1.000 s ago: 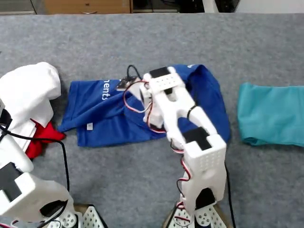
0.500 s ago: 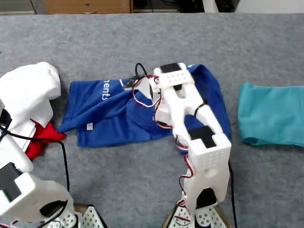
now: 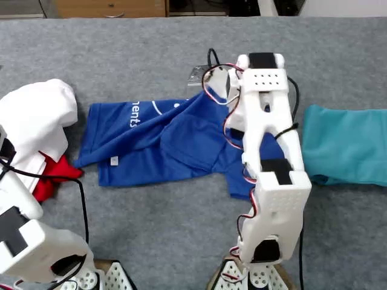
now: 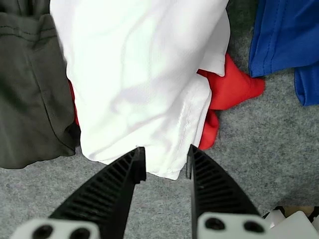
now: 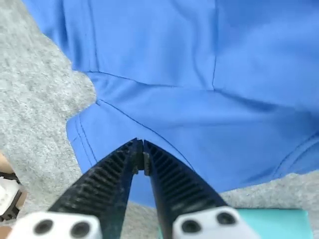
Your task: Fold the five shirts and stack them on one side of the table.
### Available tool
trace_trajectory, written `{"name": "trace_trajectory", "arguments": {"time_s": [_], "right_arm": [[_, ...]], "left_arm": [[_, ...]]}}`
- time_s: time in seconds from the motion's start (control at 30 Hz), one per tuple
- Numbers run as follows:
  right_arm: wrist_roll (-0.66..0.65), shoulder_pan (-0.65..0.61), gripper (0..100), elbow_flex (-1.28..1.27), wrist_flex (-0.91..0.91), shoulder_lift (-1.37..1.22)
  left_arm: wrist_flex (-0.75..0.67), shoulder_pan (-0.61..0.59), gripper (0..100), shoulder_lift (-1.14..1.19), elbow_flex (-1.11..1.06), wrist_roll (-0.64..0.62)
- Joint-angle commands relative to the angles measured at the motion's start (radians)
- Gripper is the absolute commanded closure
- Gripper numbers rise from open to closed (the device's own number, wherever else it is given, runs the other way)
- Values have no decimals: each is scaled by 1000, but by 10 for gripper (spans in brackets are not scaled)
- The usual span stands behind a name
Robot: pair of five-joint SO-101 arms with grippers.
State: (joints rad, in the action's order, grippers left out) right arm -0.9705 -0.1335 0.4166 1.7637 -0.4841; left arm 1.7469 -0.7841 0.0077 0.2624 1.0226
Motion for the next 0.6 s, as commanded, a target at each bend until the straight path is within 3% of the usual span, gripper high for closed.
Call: {"name": "trace_trajectory", "arguments": {"time_s": [0.0,0.57], "right_arm": [[64,-84,939,-39,20,7],[222,-302,839,-232,-32,5]], "left_arm": [[11,15,851,-45,-2,5],[11,15,851,-45,-40,5]]}}
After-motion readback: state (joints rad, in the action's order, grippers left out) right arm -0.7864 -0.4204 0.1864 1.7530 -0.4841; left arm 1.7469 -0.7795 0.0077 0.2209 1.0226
